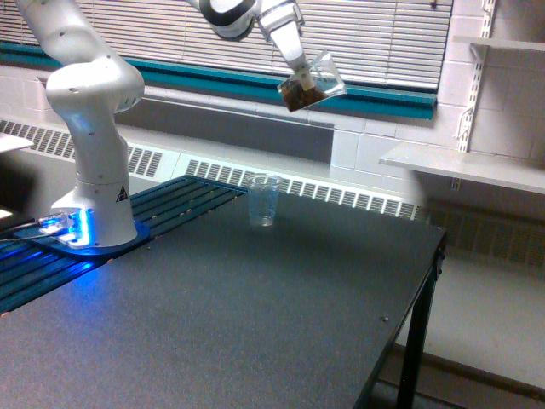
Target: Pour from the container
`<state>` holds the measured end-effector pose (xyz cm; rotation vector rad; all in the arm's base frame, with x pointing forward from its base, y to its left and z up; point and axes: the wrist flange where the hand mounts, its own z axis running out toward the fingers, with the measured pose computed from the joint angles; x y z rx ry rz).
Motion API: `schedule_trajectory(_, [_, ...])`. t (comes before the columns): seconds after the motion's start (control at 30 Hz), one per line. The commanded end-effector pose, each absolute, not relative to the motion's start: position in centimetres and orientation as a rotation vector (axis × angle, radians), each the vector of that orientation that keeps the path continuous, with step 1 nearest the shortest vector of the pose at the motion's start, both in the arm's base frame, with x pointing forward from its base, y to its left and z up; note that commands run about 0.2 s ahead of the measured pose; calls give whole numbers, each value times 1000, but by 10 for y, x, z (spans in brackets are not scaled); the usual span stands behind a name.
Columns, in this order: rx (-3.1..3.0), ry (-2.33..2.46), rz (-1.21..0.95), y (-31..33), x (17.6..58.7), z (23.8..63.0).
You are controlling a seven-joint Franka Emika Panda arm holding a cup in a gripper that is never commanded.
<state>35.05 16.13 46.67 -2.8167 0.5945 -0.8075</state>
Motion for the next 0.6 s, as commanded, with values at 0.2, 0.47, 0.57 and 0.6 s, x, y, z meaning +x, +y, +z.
schedule_trajectory(0.2, [-2780,692,-762,208,307,449])
schedule_trajectory(0.47, [-2778,715,-696,237,272,440])
schedule_trajectory(0.57, [-2787,725,-679,246,260,436])
schedule_trajectory(0.6, [-2785,733,-675,249,255,435])
